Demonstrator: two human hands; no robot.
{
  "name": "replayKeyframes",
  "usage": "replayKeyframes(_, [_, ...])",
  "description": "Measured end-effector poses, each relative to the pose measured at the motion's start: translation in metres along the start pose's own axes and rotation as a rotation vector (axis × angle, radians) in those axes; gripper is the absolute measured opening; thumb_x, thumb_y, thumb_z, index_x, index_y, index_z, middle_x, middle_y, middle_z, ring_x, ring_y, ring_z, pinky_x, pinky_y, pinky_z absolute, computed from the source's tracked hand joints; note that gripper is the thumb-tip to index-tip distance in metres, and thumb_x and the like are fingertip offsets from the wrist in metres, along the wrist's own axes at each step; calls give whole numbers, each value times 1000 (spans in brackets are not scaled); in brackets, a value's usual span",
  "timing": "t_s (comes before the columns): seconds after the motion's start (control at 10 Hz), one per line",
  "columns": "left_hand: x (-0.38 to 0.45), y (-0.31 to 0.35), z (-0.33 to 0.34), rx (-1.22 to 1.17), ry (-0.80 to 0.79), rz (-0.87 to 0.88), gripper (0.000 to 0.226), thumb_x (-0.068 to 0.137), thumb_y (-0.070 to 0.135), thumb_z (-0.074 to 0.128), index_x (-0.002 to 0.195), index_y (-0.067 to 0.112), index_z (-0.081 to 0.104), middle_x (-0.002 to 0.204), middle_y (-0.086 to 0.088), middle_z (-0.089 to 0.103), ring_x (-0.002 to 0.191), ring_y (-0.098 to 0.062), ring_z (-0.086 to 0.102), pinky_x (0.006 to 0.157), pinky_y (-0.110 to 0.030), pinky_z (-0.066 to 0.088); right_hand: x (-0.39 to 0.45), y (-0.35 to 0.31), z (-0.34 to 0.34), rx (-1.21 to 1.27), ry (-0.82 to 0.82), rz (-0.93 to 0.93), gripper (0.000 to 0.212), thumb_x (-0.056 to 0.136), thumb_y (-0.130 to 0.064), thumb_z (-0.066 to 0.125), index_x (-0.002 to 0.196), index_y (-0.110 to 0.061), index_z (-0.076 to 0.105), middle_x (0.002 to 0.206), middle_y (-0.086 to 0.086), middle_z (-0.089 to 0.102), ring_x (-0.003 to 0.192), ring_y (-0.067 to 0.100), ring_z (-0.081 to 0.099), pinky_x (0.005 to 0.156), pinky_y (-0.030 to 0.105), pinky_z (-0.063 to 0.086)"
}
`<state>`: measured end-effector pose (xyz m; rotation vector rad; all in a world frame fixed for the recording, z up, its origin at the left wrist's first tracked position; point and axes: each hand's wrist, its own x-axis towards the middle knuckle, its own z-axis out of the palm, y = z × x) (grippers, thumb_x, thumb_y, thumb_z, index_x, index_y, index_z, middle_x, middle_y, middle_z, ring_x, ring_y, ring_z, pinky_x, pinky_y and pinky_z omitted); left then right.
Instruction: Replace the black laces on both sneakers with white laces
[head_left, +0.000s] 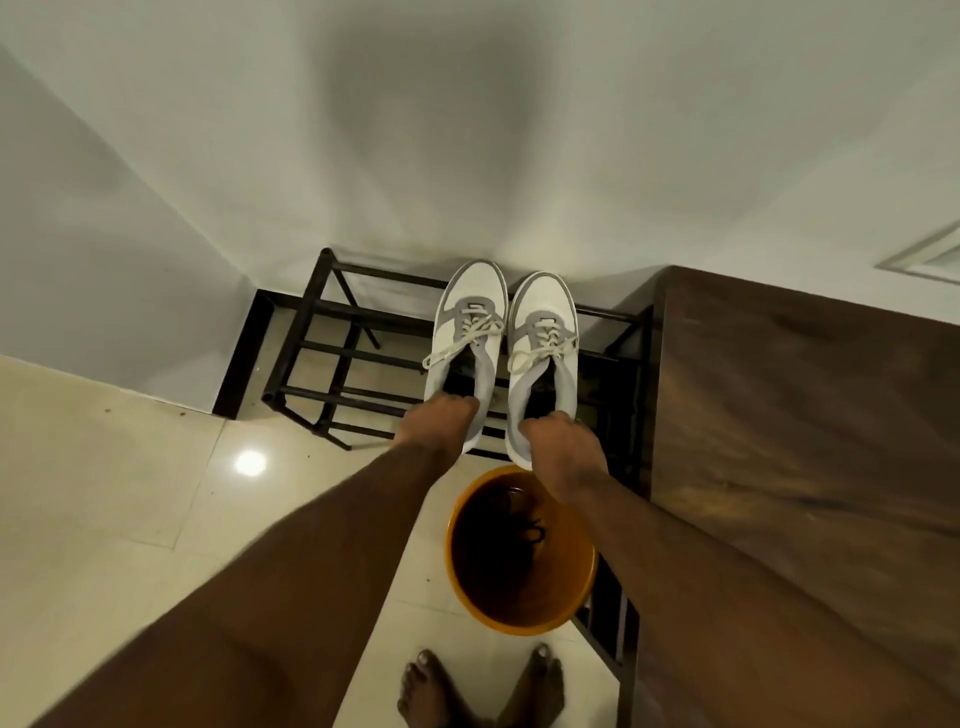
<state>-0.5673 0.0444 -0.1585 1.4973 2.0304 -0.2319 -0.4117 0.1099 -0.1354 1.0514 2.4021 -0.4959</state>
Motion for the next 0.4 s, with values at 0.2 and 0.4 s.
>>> replayKeyframes(0.2, [-12,6,9,161,156,10,46,90,12,60,133,16,43,131,-6,52,124,-24,48,101,-42,43,-1,-1,10,3,69,-19,31,89,-4,54,117,-16,56,115,5,61,112,22,52,101,39,41])
replayKeyframes(0.4, [-44,50,2,116,239,95,68,86,11,62,145,20,28,147,-8,35,139,-28,29,113,-45,32,-45,11,-5,142,183,-35,36,91,-13,58,127,-18,55,126,1,57,124,18,45,108,34,36])
